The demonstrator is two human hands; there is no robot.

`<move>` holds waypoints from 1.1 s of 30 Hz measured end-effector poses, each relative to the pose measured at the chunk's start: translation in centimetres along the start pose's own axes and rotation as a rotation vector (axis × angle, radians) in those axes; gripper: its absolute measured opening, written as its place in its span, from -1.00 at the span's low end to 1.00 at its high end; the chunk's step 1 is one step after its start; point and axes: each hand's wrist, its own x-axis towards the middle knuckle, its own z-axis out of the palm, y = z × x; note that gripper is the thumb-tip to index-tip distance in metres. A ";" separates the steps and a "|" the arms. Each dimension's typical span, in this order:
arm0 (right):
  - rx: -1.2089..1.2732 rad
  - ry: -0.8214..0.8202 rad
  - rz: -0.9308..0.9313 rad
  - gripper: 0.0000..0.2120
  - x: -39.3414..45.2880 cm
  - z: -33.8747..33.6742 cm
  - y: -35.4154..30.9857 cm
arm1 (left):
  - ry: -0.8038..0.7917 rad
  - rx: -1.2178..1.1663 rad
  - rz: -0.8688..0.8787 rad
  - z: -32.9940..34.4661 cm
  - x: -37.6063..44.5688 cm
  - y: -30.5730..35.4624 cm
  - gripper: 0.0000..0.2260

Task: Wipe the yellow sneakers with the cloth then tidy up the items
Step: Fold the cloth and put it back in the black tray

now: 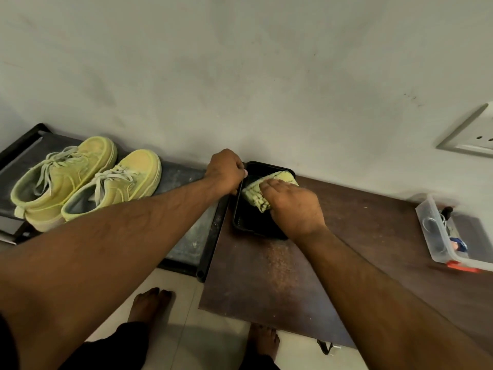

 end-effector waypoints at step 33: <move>0.500 -0.428 0.337 -0.55 1.1 -1.6 -1.1 | 0.003 0.071 -0.020 0.2 0.3 1.0 -0.94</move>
